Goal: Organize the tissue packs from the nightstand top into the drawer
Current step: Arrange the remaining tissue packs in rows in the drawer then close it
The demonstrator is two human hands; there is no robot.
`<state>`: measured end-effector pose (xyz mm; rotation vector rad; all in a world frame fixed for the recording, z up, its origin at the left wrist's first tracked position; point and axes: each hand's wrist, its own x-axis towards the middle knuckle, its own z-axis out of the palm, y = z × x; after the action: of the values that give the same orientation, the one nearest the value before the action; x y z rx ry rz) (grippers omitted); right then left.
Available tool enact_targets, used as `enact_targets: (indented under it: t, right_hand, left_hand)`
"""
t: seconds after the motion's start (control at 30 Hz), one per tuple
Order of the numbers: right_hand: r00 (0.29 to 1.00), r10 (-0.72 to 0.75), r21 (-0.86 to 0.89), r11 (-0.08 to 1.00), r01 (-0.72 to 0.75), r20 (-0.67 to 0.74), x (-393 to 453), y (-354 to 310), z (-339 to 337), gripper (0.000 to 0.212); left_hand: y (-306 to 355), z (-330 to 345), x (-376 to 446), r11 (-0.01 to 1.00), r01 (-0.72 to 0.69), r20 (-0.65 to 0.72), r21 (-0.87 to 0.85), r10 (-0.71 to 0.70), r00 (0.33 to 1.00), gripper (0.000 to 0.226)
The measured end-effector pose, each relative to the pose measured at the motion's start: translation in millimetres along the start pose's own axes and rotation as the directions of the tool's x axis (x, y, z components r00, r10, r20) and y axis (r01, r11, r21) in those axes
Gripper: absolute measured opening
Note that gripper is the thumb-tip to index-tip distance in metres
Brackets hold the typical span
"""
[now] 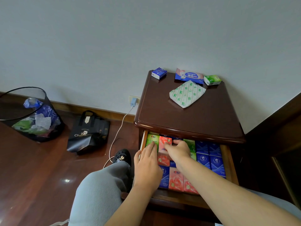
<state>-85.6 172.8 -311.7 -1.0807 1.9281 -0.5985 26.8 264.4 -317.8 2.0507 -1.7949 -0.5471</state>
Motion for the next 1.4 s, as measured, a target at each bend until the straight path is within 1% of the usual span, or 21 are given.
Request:
enact_targets:
  t: [0.17, 0.23, 0.3, 0.33, 0.37, 0.4, 0.43, 0.47, 0.57, 0.63, 0.7, 0.73, 0.8, 0.87, 0.93, 1.0, 1.03, 1.1, 1.2, 1.3, 1.4]
  right_hand:
    - [1.000, 0.013, 0.054, 0.998, -0.014, 0.005, 1.5, 3.1, -2.7, 0.026]
    - [0.999, 0.041, 0.089, 0.995, -0.042, 0.017, 1.4, 3.1, -5.1, 0.031]
    - [0.998, 0.048, 0.107, 0.993, -0.051, 0.031, -0.9, 2.7, -7.3, 0.043]
    - [0.999, 0.026, 0.067, 0.997, -0.028, 0.032, -2.2, 3.2, -8.2, 0.055]
    - [0.999, -0.017, -0.029, 0.999, 0.018, 0.035, -4.0, 3.6, -8.6, 0.068]
    - [0.997, -0.062, -0.146, 0.987, 0.069, 0.047, -5.3, 4.2, -8.4, 0.077]
    - [0.993, -0.097, -0.231, 0.967, 0.109, 0.062, -6.1, 4.7, -8.3, 0.079]
    - [0.991, -0.112, -0.270, 0.954, 0.128, 0.075, -6.3, 5.0, -8.9, 0.075]
    - [0.992, -0.095, -0.275, 0.955, 0.114, 0.082, -6.9, 4.0, -15.2, 0.054]
    - [0.994, -0.095, -0.378, 0.920, 0.106, 0.048, -10.1, 4.2, -20.5, 0.051]
    - [0.989, -0.145, -0.472, 0.870, 0.141, 0.029, -12.5, 7.9, -25.2, 0.051]
    - [0.980, -0.197, -0.471, 0.861, 0.191, 0.038, -11.8, 11.8, -26.9, 0.052]
    - [0.944, -0.326, -0.393, 0.862, 0.321, 0.056, -10.6, 19.6, -30.8, 0.062]
    - [0.926, -0.377, -0.321, 0.875, 0.362, 0.018, -13.5, 22.9, -31.9, 0.064]
    - [0.951, -0.298, -0.364, 0.897, 0.250, -0.081, -18.1, 22.8, -27.9, 0.059]
    - [0.977, -0.143, -0.390, 0.918, 0.072, -0.155, -22.2, 20.5, -22.0, 0.071]
    - [0.982, -0.096, -0.357, 0.934, 0.032, -0.162, -23.5, 18.8, -19.5, 0.076]
    - [0.985, -0.099, -0.280, 0.959, 0.056, -0.144, -23.0, 17.0, -15.3, 0.073]
    - [0.980, -0.169, -0.260, 0.956, 0.139, -0.100, -18.6, 15.0, -13.7, 0.060]
    - [0.974, -0.220, -0.181, 0.961, 0.207, -0.053, -16.1, 11.5, -10.5, 0.057]
    - [0.976, -0.214, -0.123, 0.971, 0.207, -0.047, -16.8, 8.5, -4.9, 0.055]
  left_hand:
    - [-0.8, -0.7, -0.4, 1.000, 0.010, 0.013, -0.017, -0.010, 1.000, 0.072]
    - [-0.4, -1.0, 0.0, 1.000, 0.012, 0.016, -0.017, -0.011, 1.000, 0.072]
    - [-0.3, -1.4, -0.2, 1.000, 0.011, 0.022, -0.011, -0.011, 1.000, 0.073]
    - [-0.3, -1.5, -0.4, 1.000, 0.009, 0.022, -0.005, -0.008, 1.000, 0.074]
    - [-0.1, -1.7, -1.1, 1.000, 0.005, 0.019, 0.000, -0.005, 1.000, 0.075]
    - [0.3, -1.8, -1.5, 1.000, 0.003, 0.012, 0.003, -0.003, 1.000, 0.076]
    - [0.5, -1.9, -1.8, 1.000, 0.003, 0.007, 0.001, -0.003, 1.000, 0.077]
    - [0.6, -2.0, -1.6, 1.000, 0.004, 0.005, -0.003, -0.004, 1.000, 0.077]
    - [0.8, -2.4, -1.1, 1.000, 0.006, 0.006, -0.007, -0.006, 1.000, 0.077]
    - [0.6, -2.0, -1.0, 1.000, 0.001, 0.012, -0.001, -0.001, 1.000, 0.076]
    - [0.3, -1.4, -1.4, 1.000, 0.002, 0.015, -0.001, -0.002, 1.000, 0.076]
    - [0.1, -1.2, -1.3, 1.000, 0.002, 0.016, -0.003, -0.002, 1.000, 0.076]
    - [-0.4, -1.0, -0.9, 1.000, 0.002, 0.020, -0.005, -0.001, 1.000, 0.076]
    - [-0.6, -1.1, -0.9, 1.000, 0.005, 0.024, -0.012, -0.005, 1.000, 0.076]
    - [-0.5, -1.1, -1.1, 1.000, 0.005, 0.027, -0.019, -0.005, 1.000, 0.076]
    - [0.0, -0.7, -1.4, 1.000, 0.002, 0.022, -0.019, -0.001, 1.000, 0.076]
    - [0.2, -0.7, -1.4, 1.000, 0.001, 0.021, -0.017, -0.001, 1.000, 0.076]
    - [-0.1, -0.6, -1.4, 1.000, 0.003, 0.019, -0.015, -0.003, 1.000, 0.077]
    - [-0.4, -0.2, -1.3, 1.000, 0.004, 0.016, -0.013, -0.004, 1.000, 0.079]
    - [-0.5, 0.2, -0.5, 1.000, 0.005, 0.025, -0.014, -0.004, 1.000, 0.078]
    - [-0.1, 0.0, -0.1, 1.000, 0.007, 0.028, -0.018, -0.007, 1.000, 0.079]
